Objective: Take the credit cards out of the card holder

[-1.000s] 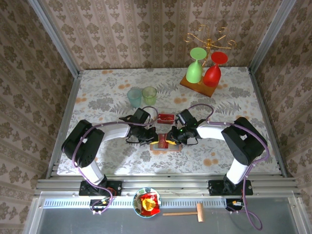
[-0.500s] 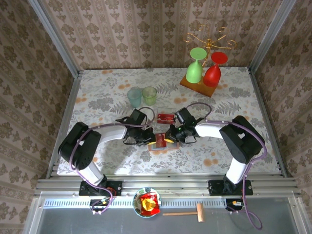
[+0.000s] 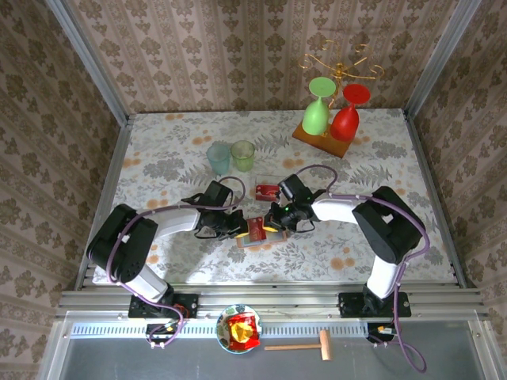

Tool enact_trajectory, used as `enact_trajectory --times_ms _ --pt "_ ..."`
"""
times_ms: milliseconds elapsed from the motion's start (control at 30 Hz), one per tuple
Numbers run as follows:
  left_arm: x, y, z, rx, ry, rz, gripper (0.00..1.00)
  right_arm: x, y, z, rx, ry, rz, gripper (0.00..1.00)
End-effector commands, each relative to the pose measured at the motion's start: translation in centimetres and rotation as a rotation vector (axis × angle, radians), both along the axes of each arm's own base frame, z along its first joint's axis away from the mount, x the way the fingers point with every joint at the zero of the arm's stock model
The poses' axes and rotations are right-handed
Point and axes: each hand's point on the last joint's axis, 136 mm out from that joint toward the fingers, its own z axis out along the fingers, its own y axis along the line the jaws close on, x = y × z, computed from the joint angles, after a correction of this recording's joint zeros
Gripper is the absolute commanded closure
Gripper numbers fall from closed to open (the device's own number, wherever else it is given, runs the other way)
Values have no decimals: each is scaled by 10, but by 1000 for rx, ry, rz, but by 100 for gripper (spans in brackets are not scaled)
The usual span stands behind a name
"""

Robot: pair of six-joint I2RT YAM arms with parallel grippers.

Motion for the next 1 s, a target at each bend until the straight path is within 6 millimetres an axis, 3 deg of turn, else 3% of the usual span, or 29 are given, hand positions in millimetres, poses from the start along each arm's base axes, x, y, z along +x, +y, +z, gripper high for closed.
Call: enact_trajectory --times_ms 0,333,800,967 --pt "-4 8 -9 38 40 10 98 -10 -20 2 -82 -19 -2 97" --pt "3 -3 -4 -2 23 6 96 -11 -45 17 -171 -82 -11 97" --pt "9 5 10 33 -32 0 92 -4 -43 26 -202 -118 51 97" --pt "13 10 18 29 -61 18 81 -2 -31 33 -165 -136 104 97"
